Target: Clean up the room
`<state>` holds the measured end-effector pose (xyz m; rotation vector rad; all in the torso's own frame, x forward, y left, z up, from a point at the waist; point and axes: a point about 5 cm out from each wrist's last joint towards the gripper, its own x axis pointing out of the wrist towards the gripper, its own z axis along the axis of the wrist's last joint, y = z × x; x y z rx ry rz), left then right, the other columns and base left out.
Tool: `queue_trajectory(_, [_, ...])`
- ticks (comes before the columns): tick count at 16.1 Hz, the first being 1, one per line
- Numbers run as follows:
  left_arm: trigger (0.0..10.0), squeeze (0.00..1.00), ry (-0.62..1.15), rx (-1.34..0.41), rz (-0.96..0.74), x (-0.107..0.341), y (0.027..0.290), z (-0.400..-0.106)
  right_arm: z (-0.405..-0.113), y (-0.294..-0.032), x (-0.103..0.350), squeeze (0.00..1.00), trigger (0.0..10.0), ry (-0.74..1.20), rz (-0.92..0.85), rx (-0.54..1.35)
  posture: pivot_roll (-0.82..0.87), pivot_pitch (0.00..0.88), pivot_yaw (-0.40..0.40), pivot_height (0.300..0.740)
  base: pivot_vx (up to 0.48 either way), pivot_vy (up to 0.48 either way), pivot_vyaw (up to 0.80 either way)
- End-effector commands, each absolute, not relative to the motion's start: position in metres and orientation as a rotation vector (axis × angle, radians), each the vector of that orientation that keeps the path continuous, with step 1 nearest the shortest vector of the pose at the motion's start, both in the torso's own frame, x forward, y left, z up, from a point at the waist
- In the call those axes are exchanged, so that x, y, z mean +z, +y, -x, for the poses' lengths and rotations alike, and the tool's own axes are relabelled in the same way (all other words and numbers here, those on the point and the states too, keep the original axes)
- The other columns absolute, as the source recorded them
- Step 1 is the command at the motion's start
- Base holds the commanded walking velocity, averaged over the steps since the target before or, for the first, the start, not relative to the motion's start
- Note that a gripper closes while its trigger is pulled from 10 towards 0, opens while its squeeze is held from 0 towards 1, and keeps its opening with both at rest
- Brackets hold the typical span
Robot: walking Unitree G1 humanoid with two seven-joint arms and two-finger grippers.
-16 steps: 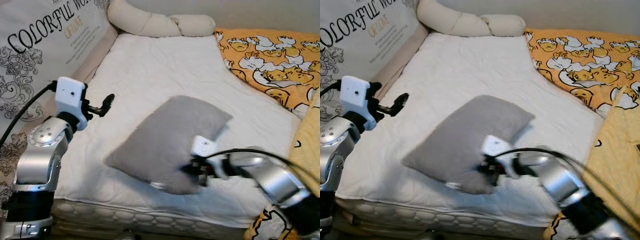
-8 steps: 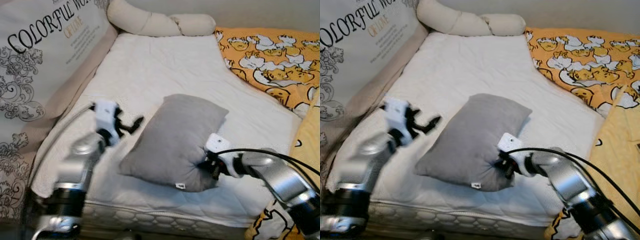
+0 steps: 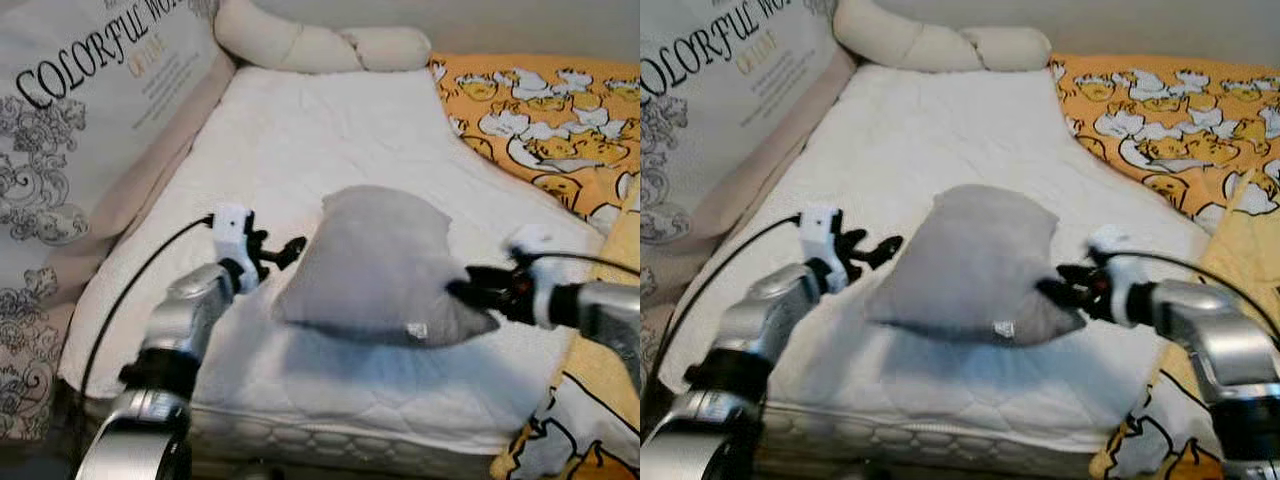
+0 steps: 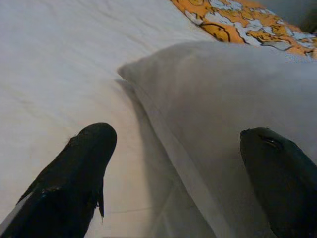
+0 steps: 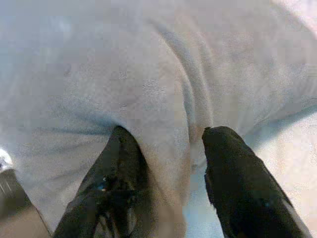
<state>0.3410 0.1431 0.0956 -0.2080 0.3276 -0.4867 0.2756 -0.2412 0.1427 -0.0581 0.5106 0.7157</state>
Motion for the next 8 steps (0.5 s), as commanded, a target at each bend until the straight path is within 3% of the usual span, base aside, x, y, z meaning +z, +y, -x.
queue_trajectory(1, [10.0,1.0,0.324,-0.488,0.216,0.096,0.143,-0.345,-0.275,-0.244,0.147,1.0,10.0,0.479,-0.003,0.699,-0.07,0.0,0.047,0.74,0.0,0.0,0.0])
queue_trajectory(8, [10.0,1.0,0.323,-0.492,0.197,0.097,0.14,-0.354,-0.252,-0.223,0.134,1.0,10.0,0.576,0.082,0.863,-0.08,0.0,0.055,0.74,0.0,0.0,0.0])
